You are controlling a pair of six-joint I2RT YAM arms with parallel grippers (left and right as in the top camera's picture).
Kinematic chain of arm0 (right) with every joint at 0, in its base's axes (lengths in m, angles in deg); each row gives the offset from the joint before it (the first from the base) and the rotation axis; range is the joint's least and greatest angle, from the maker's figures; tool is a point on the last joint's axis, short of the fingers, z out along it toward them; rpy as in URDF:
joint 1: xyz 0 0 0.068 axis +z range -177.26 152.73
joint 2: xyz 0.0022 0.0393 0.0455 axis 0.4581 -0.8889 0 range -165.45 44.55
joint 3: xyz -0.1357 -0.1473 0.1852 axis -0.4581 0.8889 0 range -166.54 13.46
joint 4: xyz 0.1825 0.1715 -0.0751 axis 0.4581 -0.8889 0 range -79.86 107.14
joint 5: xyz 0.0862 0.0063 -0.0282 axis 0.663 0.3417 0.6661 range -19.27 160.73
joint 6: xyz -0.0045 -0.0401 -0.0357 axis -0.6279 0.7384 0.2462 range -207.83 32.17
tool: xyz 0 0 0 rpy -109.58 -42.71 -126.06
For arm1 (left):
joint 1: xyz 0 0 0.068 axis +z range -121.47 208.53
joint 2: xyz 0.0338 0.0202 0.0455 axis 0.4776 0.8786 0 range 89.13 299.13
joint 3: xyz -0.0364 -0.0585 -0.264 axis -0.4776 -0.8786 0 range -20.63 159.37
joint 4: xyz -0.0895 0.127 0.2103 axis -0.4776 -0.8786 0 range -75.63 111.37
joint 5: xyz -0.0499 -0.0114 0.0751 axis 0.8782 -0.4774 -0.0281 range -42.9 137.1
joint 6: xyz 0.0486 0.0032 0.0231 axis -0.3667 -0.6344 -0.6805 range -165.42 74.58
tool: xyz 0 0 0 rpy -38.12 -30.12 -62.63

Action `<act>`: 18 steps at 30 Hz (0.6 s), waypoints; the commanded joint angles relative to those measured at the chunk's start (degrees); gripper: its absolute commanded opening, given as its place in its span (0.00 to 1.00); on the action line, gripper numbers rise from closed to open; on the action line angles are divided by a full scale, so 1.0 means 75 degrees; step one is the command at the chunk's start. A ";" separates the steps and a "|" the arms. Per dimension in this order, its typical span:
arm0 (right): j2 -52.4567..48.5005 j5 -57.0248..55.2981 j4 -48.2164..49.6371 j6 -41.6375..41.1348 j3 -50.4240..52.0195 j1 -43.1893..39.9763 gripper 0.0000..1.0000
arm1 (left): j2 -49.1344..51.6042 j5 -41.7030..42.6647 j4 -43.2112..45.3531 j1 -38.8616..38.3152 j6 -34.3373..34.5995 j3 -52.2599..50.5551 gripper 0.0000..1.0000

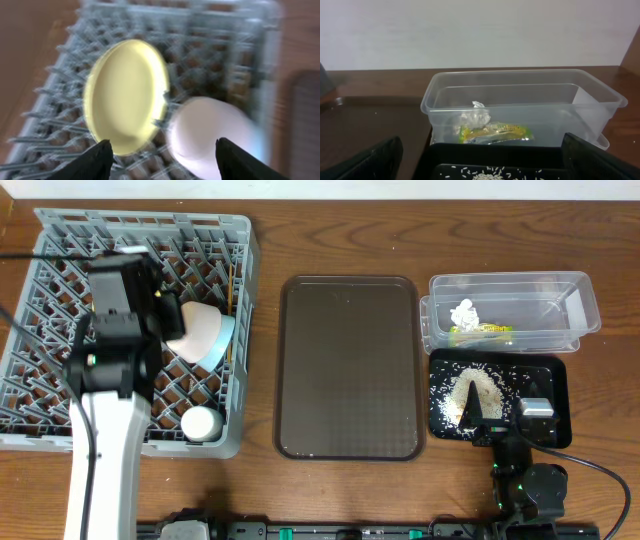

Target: Sort waste into correct bins and load items into the dishwasher

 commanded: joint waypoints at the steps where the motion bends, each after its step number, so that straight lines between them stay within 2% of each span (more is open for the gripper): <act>1: 0.0041 -0.0052 -0.0020 -0.0079 0.0006 -0.0050 0.99 | -0.0516 0.1460 -0.0423 -0.0353 0.0801 0.0000 0.68; 4: 0.0041 -0.0050 -0.0017 -0.0079 0.0006 -0.0050 0.99 | -0.0935 0.1929 -0.0968 -0.0644 0.1411 0.0000 0.75; 7: 0.0041 -0.0050 -0.0020 -0.0079 0.0006 -0.0050 0.99 | -0.1393 0.2116 -0.1355 -0.0935 0.1501 0.0000 0.84; 13: 0.0041 -0.0050 -0.0017 -0.0079 0.0006 -0.0050 0.99 | -0.1953 0.2731 -0.1568 -0.1186 0.1638 0.0000 0.88; 18: 0.0041 -0.0052 -0.0020 -0.0079 0.0006 -0.0050 0.99 | -0.2224 0.2157 -0.1705 -0.1177 0.1638 0.0006 0.93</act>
